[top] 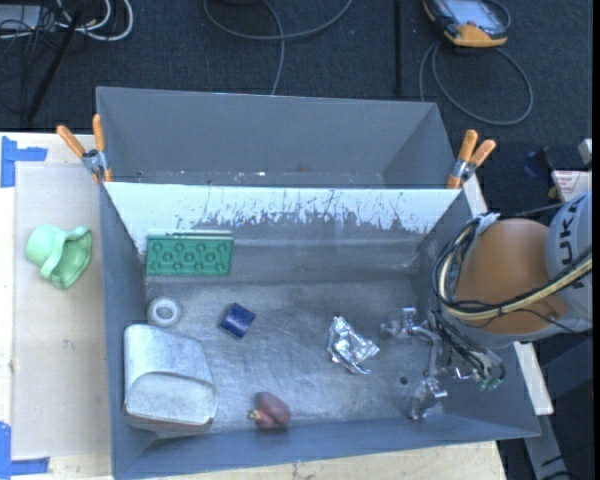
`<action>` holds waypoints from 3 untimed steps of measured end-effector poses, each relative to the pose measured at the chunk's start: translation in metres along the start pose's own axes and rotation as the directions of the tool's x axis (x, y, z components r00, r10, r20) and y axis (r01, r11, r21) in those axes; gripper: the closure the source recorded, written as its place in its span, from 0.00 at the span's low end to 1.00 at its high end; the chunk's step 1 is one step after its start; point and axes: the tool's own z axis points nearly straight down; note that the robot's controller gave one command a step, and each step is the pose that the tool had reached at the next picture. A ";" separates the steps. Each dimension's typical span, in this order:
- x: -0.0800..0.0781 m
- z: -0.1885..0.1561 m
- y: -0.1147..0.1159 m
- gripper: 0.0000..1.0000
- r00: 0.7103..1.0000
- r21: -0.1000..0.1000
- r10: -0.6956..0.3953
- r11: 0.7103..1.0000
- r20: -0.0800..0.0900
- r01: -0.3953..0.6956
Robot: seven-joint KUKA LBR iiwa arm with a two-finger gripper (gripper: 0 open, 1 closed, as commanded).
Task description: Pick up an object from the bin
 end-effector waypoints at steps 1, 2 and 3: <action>-0.091 -0.012 0.056 0.00 0.994 -0.005 -0.113 0.994 -0.005 0.113; -0.053 -0.002 0.071 0.00 0.964 -0.001 -0.265 0.964 -0.001 0.265; -0.055 -0.004 0.072 1.00 0.963 -0.001 -0.270 0.963 0.000 0.270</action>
Offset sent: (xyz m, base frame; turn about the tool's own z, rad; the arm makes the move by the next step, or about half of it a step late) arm 0.0789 0.0632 0.0126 -0.1059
